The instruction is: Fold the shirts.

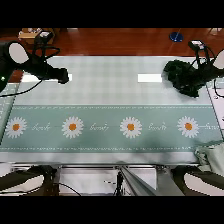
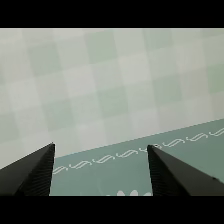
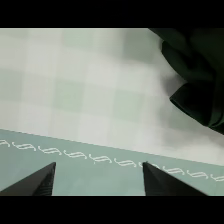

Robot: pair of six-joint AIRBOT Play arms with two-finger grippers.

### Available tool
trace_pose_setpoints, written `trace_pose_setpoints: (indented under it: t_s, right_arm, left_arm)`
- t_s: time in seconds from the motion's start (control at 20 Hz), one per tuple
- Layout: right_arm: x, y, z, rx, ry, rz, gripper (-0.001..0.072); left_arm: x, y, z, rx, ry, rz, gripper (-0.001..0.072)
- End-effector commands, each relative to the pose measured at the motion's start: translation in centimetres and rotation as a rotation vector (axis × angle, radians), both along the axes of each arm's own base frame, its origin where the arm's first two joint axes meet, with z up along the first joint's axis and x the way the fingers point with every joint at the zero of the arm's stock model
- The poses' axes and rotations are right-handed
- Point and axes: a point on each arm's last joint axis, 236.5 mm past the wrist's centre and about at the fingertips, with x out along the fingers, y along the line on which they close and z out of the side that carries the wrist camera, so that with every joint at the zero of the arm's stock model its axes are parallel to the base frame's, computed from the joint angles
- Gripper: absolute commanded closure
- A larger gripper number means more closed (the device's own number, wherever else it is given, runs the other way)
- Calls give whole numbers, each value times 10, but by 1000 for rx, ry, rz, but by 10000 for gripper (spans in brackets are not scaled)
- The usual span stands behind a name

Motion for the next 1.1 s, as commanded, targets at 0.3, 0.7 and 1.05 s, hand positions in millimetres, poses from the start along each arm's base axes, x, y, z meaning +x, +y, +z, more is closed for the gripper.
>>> trace_pose_setpoints:
  t_s: [0.3,0.7,1.05]
  right_arm:
    - [43,-5,22,-19,-204,-8,104]
    - [84,-120,23,-146,-383,-325,105]
    - [76,-168,-66,45,-236,-553,105]
  left_arm:
    - [8,-3,-4,-10,-15,2,5]
    - [23,15,-12,84,-52,-9,4]
    - [9,16,-19,91,12,-12,4]
